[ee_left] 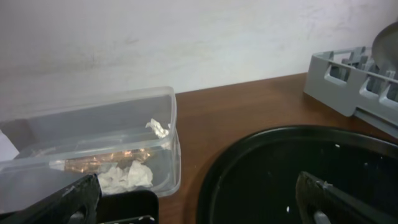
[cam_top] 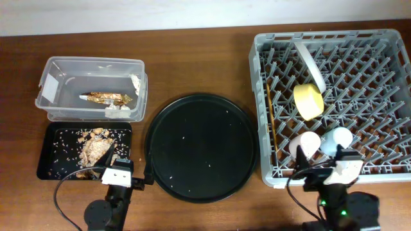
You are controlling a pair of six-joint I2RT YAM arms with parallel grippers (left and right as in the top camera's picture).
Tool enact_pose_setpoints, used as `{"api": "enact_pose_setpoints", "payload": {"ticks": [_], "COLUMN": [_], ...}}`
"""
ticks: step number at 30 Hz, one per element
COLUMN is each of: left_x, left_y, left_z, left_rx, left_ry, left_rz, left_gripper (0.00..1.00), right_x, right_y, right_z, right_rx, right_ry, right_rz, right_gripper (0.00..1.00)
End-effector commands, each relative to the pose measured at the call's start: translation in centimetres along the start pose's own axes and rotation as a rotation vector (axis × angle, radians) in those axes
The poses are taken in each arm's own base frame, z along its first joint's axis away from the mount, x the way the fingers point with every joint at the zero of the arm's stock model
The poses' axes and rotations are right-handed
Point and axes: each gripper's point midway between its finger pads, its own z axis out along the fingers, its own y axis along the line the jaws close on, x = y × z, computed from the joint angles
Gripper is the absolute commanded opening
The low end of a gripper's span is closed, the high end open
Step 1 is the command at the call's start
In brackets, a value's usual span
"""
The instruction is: Sort waste into correct bins and load items into the dishwasher rack
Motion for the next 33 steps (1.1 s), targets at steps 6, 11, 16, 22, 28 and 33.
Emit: {"api": "enact_pose_setpoints", "payload": {"ticks": [6, 11, 16, 22, 28, 33], "left_x": [0.2, 0.2, 0.2, 0.2, 0.2, 0.2], "left_y": [0.0, -0.1, 0.0, 0.0, 0.0, 0.0], "left_z": [0.0, 0.0, 0.0, 0.0, 0.0, 0.0], "left_rx": [0.004, 0.004, 0.004, 0.004, 0.004, 0.004], "left_ry": [0.001, 0.001, 0.001, 0.001, 0.001, 0.001], "left_rz": [0.016, 0.016, 0.016, 0.016, 0.016, 0.016], "left_gripper": [0.99, 0.99, 0.99, 0.99, 0.99, 0.99], "right_x": [4.7, 5.1, 5.2, 5.2, 5.2, 5.2], "right_y": [0.0, -0.2, -0.2, -0.2, -0.2, -0.2], "right_z": [4.7, 5.0, 5.0, 5.0, 5.0, 5.0], "right_rx": [-0.046, -0.041, -0.041, -0.041, -0.041, -0.041], "right_ry": [-0.121, -0.136, -0.131, -0.131, -0.131, -0.131], "right_rz": [0.012, 0.011, 0.012, 0.012, 0.012, 0.012], "right_gripper": [0.99, 0.99, 0.99, 0.99, 0.99, 0.99]}}
